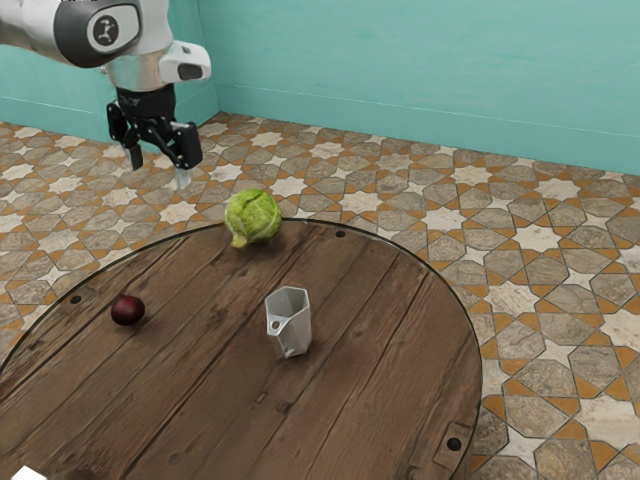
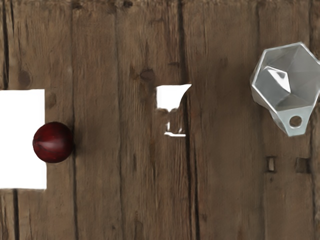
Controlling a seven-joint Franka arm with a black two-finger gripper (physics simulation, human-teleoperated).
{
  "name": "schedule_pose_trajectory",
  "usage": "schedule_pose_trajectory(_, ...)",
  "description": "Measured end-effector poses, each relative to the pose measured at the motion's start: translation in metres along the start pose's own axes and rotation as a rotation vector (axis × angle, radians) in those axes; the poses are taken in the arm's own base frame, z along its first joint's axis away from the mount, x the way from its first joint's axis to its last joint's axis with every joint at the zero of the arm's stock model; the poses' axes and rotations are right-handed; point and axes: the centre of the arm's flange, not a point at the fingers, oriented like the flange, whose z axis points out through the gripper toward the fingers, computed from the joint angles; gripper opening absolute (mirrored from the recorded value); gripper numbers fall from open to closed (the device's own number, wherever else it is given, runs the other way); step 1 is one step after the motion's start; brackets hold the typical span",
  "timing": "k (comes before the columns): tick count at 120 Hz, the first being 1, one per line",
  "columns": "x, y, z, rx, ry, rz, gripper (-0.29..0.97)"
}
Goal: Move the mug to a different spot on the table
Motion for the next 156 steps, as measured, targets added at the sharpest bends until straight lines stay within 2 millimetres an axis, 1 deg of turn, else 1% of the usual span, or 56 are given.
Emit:
schedule_pose_trajectory(8,0.003,0.004,0.000,-0.003,0.028,0.007,0.68)
schedule_pose_trajectory(12,0.004,0.008,0.010,-0.004,0.020,0.016,0.68)
schedule_pose_trajectory(18,0.005,0.015,0.019,-0.009,0.023,0.024,0.68)
schedule_pose_trajectory(24,0.004,0.028,0.030,-0.017,0.016,0.030,0.68)
schedule_pose_trajectory(37,-0.006,0.083,0.072,-0.039,-0.005,0.052,0.68)
schedule_pose_trajectory(42,-0.013,0.099,0.090,-0.044,-0.010,0.044,0.68)
schedule_pose_trajectory(62,-0.035,0.130,0.144,-0.072,-0.028,-0.040,0.68)
schedule_pose_trajectory(77,-0.048,0.155,0.177,-0.075,-0.038,-0.075,0.68)
schedule_pose_trajectory(92,-0.043,0.166,0.203,-0.072,-0.040,-0.128,0.67)
schedule_pose_trajectory(101,-0.034,0.170,0.223,-0.067,-0.043,-0.156,0.66)
schedule_pose_trajectory(116,-0.022,0.173,0.248,-0.062,-0.033,-0.184,0.66)
schedule_pose_trajectory(133,-0.005,0.177,0.265,-0.062,-0.008,-0.199,0.65)
schedule_pose_trajectory(148,0.009,0.175,0.273,-0.066,0.009,-0.217,0.65)
schedule_pose_trajectory(156,0.013,0.171,0.284,-0.078,0.003,-0.239,0.65)
